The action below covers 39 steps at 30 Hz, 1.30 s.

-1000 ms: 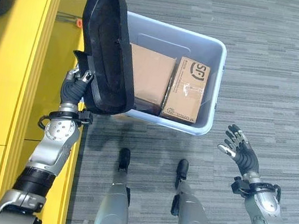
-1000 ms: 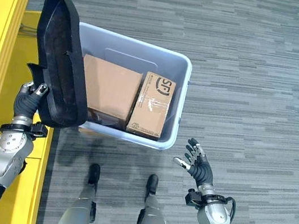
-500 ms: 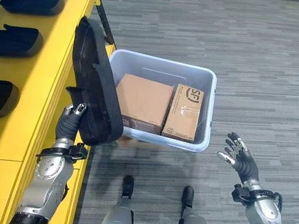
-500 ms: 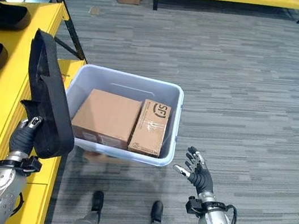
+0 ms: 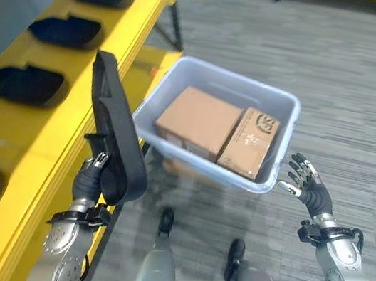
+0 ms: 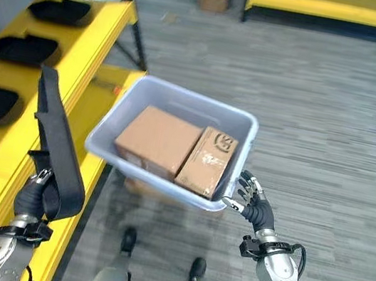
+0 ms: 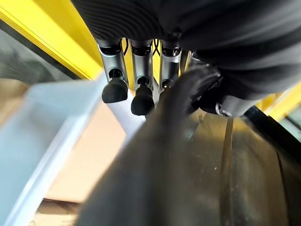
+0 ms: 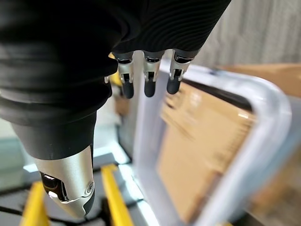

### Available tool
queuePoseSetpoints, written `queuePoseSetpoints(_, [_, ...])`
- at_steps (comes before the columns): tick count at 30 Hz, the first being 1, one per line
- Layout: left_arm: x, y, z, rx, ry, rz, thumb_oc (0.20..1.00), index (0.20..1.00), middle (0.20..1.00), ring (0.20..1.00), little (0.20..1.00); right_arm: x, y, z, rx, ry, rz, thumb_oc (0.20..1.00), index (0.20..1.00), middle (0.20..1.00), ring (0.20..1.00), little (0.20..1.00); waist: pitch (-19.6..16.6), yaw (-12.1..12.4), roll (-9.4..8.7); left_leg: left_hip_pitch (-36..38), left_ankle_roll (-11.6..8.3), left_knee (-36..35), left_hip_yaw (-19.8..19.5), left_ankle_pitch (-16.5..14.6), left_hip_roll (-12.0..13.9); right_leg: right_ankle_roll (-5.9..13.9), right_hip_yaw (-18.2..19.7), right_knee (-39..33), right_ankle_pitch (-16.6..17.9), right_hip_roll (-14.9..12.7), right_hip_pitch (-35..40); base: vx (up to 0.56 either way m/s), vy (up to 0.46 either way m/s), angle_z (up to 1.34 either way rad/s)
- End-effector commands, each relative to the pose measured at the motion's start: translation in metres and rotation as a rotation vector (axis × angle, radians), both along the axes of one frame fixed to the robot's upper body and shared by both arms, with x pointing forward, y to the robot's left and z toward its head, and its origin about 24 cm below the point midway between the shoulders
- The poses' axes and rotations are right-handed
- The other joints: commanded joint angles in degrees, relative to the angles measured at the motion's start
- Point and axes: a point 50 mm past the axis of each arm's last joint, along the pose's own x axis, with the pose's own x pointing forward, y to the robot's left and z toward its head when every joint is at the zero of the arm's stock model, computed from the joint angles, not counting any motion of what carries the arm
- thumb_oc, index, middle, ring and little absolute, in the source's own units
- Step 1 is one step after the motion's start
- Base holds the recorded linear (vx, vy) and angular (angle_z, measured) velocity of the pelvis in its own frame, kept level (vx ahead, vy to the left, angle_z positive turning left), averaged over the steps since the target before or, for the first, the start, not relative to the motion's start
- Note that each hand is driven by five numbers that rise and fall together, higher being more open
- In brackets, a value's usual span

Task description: Move parts from the plastic box to the shelf.

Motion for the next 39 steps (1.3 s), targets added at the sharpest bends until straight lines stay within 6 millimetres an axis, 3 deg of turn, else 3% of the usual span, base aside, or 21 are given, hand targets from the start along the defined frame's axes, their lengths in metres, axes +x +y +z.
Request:
queuePoseSetpoints(1, [0.008,0.009,0.048,0.054,-0.252,-0.018,0.200,0.200,0.200,0.200,0.200,0.007,-0.006,0.033,-0.050,-0.173,-0.003,1.000,1.000,1.000,1.000,1.000,-2.47,-2.25,-0.03,10.56,-9.36,0.69,-0.04,5.46,4.29,4.47,0.41,-1.82,-6.63,-0.01,3.06,-0.09,-0.009,0.97])
queuePoseSetpoints(2, [0.007,0.009,0.048,0.053,-0.251,-0.018,0.200,0.200,0.200,0.200,0.200,0.007,-0.006,0.032,-0.051,-0.172,-0.003,1.000,1.000,1.000,1.000,1.000,-2.43,-2.36,0.03,10.59,-9.43,0.79,-0.20,5.38,4.33,4.45,0.29,-1.65,-6.83,-0.02,3.15,-0.12,0.025,0.84])
queuePoseSetpoints(4, [0.011,0.004,0.051,0.052,-0.268,-0.048,0.200,0.200,0.200,0.200,0.200,-0.002,-0.012,0.024,-0.041,-0.140,-0.048,1.000,1.000,1.000,1.000,1.000,-3.69,-4.93,1.11,16.83,-10.17,1.75,1.90,6.26,6.44,4.10,-3.60,0.88,-7.13,-1.86,1.68,-0.12,0.070,1.25])
queuePoseSetpoints(8, [0.015,0.000,0.055,0.061,-0.283,-0.064,0.200,0.200,0.200,0.200,0.200,-0.006,-0.017,0.019,-0.016,-0.124,-0.100,1.000,1.000,1.000,1.000,1.000,-4.43,-7.31,2.94,20.10,-11.02,-2.73,0.33,6.99,6.04,5.18,-6.62,4.52,-6.26,-4.65,-0.42,-0.09,0.141,1.23])
queuePoseSetpoints(12, [0.010,0.000,0.055,0.062,-0.279,-0.070,0.200,0.200,0.200,0.200,0.200,-0.010,-0.019,0.016,-0.002,-0.111,-0.112,1.000,1.000,1.000,1.000,1.000,-4.65,-7.05,3.44,20.53,-9.93,-7.60,2.30,1.33,3.43,6.94,-7.20,3.89,-2.95,-6.95,0.63,-0.02,0.162,0.53])
queuePoseSetpoints(18, [0.002,0.004,0.050,0.090,-0.248,-0.064,0.200,0.200,0.200,0.200,0.200,-0.012,-0.018,0.012,-0.008,-0.087,-0.105,1.000,1.000,1.000,1.000,1.000,-4.40,-5.45,2.06,20.51,-7.84,-9.98,0.64,-3.30,-0.95,10.54,-8.59,0.23,3.11,-10.79,3.41,-0.03,0.181,0.25])
queuePoseSetpoints(24, [-0.003,0.010,0.049,0.146,-0.223,-0.035,0.200,0.200,0.200,0.200,0.200,-0.011,-0.009,0.006,0.000,-0.063,-0.080,1.000,1.000,1.000,1.000,1.000,-4.43,-3.31,-0.77,19.55,-4.97,-10.47,-2.73,-5.79,-6.67,14.58,-9.76,-5.18,9.74,-15.09,7.10,-0.04,0.200,0.36])
queuePoseSetpoints(29, [-0.005,0.012,0.049,0.195,-0.206,-0.034,0.200,0.200,0.200,0.200,0.200,-0.010,-0.002,0.000,0.014,-0.039,-0.078,1.000,1.000,1.000,1.000,1.000,-4.29,-2.78,-2.47,19.94,-2.41,-10.37,-5.25,-6.48,-10.79,16.26,-8.57,-4.51,12.85,-18.31,8.25,-0.01,0.253,0.40])
queuePoseSetpoints(31, [-0.005,0.013,0.049,0.215,-0.204,-0.036,0.200,0.200,0.200,0.200,0.200,-0.011,0.001,-0.002,0.022,-0.034,-0.075,1.000,1.000,1.000,1.000,1.000,-4.09,-3.01,-2.43,20.62,-1.44,-10.76,-5.94,-6.55,-11.76,15.81,-6.65,-0.85,12.19,-19.08,7.49,0.02,0.235,0.45])
queuePoseSetpoints(32, [-0.004,0.013,0.050,0.221,-0.204,-0.039,0.200,0.200,0.200,0.200,0.200,-0.010,0.003,-0.003,0.026,-0.033,-0.069,1.000,1.000,1.000,1.000,1.000,-3.78,-3.46,-2.47,20.87,-1.20,-10.85,-6.47,-6.53,-11.89,15.37,-3.56,0.59,12.05,-18.06,6.50,-0.07,0.190,0.63])
queuePoseSetpoints(33, [-0.002,0.012,0.050,0.225,-0.208,-0.048,0.200,0.200,0.200,0.200,0.200,-0.009,0.006,-0.003,0.035,-0.033,-0.060,1.000,1.000,1.000,1.000,1.000,-3.26,-4.30,-2.52,20.35,-0.86,-10.86,-6.97,-5.22,-12.11,13.47,1.05,1.20,11.20,-15.28,4.54,-0.10,0.219,0.84])
queuePoseSetpoints(34, [-0.001,0.011,0.050,0.237,-0.204,-0.061,0.200,0.200,0.200,0.200,0.200,-0.008,0.011,-0.004,0.060,-0.028,-0.038,1.000,1.000,1.000,1.000,1.000,-2.89,-5.19,-2.32,20.30,-0.54,-10.79,-7.74,-4.19,-11.89,11.49,7.08,3.55,5.66,-6.93,2.35,-0.11,0.200,0.56])
queuePoseSetpoints(35, [0.000,0.011,0.051,0.247,-0.206,-0.068,0.200,0.200,0.200,0.200,0.200,-0.008,0.012,-0.005,0.068,-0.027,-0.026,1.000,1.000,1.000,1.000,1.000,-2.93,-5.31,-2.53,19.91,-0.33,-10.63,-8.12,-3.67,-12.12,10.56,8.02,5.00,3.22,-3.17,1.89,-0.03,0.168,0.28])
queuePoseSetpoints(37, [0.005,0.007,0.050,0.244,-0.205,-0.089,0.200,0.200,0.200,0.200,0.200,-0.014,0.011,-0.008,0.092,-0.016,-0.024,1.000,1.000,1.000,1.000,1.000,-3.86,-6.86,-3.45,18.61,-0.26,-10.56,-10.39,-2.15,-13.12,7.94,13.49,5.49,-1.49,6.09,1.87,0.01,0.050,0.44])
queuePoseSetpoints(38, [0.008,0.002,0.047,0.227,-0.205,-0.121,0.200,0.200,0.200,0.200,0.200,-0.021,0.009,-0.013,0.108,0.006,-0.038,1.000,1.000,1.000,1.000,1.000,-4.59,-8.44,-4.24,17.94,-0.46,-10.30,-12.22,-1.30,-14.05,6.64,19.63,4.57,-2.55,11.19,2.23,0.02,0.001,1.24])
queuePoseSetpoints(39, [0.010,0.000,0.048,0.226,-0.215,-0.130,0.200,0.200,0.200,0.200,0.200,-0.022,0.009,-0.015,0.113,0.012,-0.039,1.000,1.000,1.000,1.000,1.000,-4.98,-8.84,-4.54,17.27,-0.62,-10.25,-13.28,-0.63,-14.48,6.23,22.47,3.78,-2.13,13.04,2.47,0.01,-0.008,1.27])
